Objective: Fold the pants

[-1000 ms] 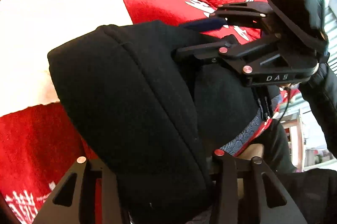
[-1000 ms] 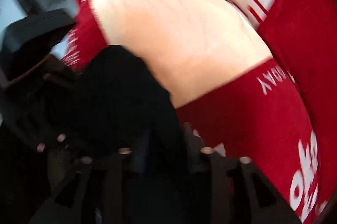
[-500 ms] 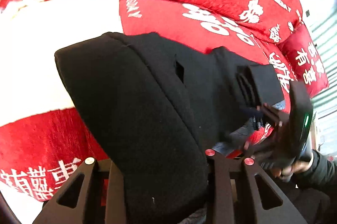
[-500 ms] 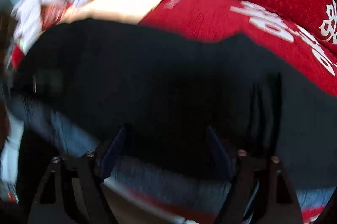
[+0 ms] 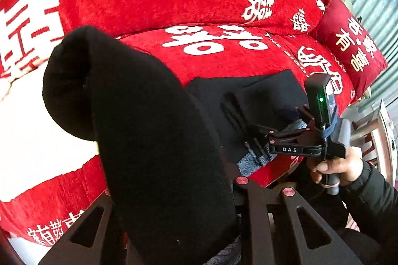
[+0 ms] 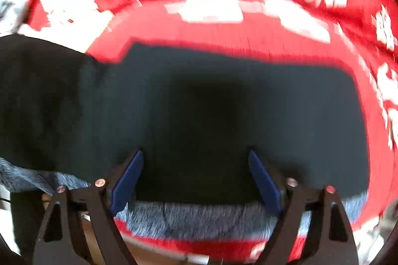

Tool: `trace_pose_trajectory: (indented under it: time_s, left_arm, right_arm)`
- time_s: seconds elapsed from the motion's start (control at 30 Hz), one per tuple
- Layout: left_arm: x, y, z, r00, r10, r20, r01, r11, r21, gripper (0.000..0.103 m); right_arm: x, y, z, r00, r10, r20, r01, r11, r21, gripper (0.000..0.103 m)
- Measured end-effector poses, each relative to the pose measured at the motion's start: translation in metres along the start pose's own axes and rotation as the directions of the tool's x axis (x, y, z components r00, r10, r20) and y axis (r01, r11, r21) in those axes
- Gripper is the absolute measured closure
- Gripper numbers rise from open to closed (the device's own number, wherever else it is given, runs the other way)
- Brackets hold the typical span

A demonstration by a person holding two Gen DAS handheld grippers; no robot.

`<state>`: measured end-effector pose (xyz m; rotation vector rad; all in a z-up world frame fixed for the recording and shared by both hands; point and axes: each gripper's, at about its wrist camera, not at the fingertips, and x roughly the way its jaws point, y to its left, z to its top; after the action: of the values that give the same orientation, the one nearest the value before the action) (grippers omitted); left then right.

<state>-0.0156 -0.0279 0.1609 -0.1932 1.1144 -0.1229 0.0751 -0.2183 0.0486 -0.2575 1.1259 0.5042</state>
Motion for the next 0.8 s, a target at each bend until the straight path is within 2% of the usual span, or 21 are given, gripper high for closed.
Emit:
trace_pose_trajectory:
  time_s: [0.03, 0.1, 0.17, 0.2, 0.3, 0.33, 0.4, 0.53, 0.67, 0.8]
  left_arm:
    - [-0.002, -0.007, 0.003, 1.000, 0.003, -0.003, -0.003, 1.000, 0.008, 0.080]
    - [-0.005, -0.018, 0.008, 1.000, 0.000, -0.004, 0.000, 1.000, 0.027, 0.080]
    - [-0.007, -0.033, 0.016, 1.000, -0.003, -0.006, 0.003, 0.998, 0.056, 0.080]
    - [-0.007, -0.039, 0.020, 1.000, -0.002, -0.010, 0.003, 0.998, 0.069, 0.080]
    - [-0.003, -0.066, 0.035, 1.000, -0.009, -0.016, 0.011, 0.994, 0.112, 0.080]
    - [-0.001, -0.076, 0.040, 1.000, -0.015, -0.020, 0.017, 0.992, 0.124, 0.080]
    - [0.005, -0.093, 0.048, 0.999, -0.021, -0.030, 0.025, 0.989, 0.143, 0.080]
    - [0.026, -0.139, 0.067, 0.998, -0.013, -0.065, 0.026, 0.978, 0.209, 0.080]
    - [0.067, -0.186, 0.082, 0.991, 0.028, -0.134, 0.011, 0.959, 0.282, 0.080]
    - [0.110, -0.220, 0.098, 0.979, 0.057, -0.196, 0.006, 0.952, 0.306, 0.080]
  right_arm:
    - [-0.008, 0.000, 0.002, 1.000, 0.019, 0.017, -0.019, 1.000, 0.003, 0.014]
    - [-0.036, -0.007, 0.004, 0.992, 0.057, 0.112, -0.060, 0.998, 0.025, 0.014]
    - [-0.054, -0.018, 0.005, 0.986, 0.035, 0.161, -0.043, 0.998, 0.044, 0.014]
    - [-0.061, -0.030, 0.006, 0.985, -0.008, 0.173, -0.002, 0.998, 0.059, 0.014]
    - [-0.069, -0.057, -0.002, 0.977, -0.135, 0.167, 0.120, 0.988, 0.094, 0.014]
    - [-0.073, -0.066, -0.006, 0.975, -0.155, 0.161, 0.137, 0.984, 0.116, 0.014]
    - [-0.076, -0.093, -0.012, 0.975, -0.169, 0.145, 0.141, 0.973, 0.184, 0.014]
    - [-0.076, -0.137, -0.013, 0.968, -0.218, 0.121, 0.186, 0.955, 0.233, 0.014]
    - [-0.076, -0.162, -0.023, 0.966, -0.240, 0.095, 0.206, 0.939, 0.276, 0.014]
    - [-0.074, -0.175, -0.035, 0.968, -0.236, 0.084, 0.202, 0.933, 0.297, 0.014]
